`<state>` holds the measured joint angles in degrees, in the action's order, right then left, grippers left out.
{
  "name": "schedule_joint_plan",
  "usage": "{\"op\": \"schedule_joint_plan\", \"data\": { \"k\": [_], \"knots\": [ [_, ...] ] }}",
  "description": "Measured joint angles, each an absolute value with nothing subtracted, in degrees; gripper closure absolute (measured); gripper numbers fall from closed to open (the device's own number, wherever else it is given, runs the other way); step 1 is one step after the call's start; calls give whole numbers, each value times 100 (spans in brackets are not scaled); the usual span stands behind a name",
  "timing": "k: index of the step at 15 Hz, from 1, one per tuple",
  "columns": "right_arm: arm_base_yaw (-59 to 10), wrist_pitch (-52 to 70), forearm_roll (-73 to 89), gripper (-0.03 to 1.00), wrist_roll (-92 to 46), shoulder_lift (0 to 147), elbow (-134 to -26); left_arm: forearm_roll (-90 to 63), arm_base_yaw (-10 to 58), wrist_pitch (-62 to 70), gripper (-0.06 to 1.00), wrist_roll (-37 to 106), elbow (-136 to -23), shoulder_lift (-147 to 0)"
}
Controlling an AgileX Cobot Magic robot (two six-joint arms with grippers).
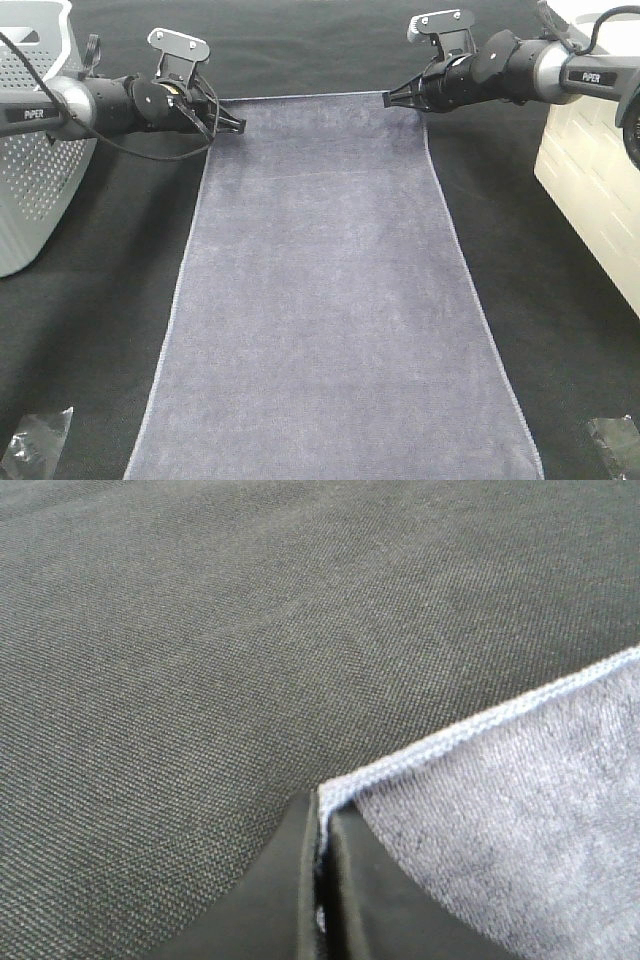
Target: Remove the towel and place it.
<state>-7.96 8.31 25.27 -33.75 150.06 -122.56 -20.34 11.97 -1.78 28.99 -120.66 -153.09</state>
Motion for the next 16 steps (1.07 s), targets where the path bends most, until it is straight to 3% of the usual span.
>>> {"op": "schedule_joint_plan", "data": {
  "k": [12,15,16],
  "knots": [
    [-808,682,2767,93,-3375,15201,-12256,-1977,1197,-464,93,2899,-12066,-15430],
    [-728,355,2739,82,-3375,15201,-12256,-1977,1129,-659,77,2876,-12066,-15430],
    [-722,264,2733,72,-3375,15201,-12256,-1977,1123,-739,66,2876,-12066,-15430]
  ]
}}
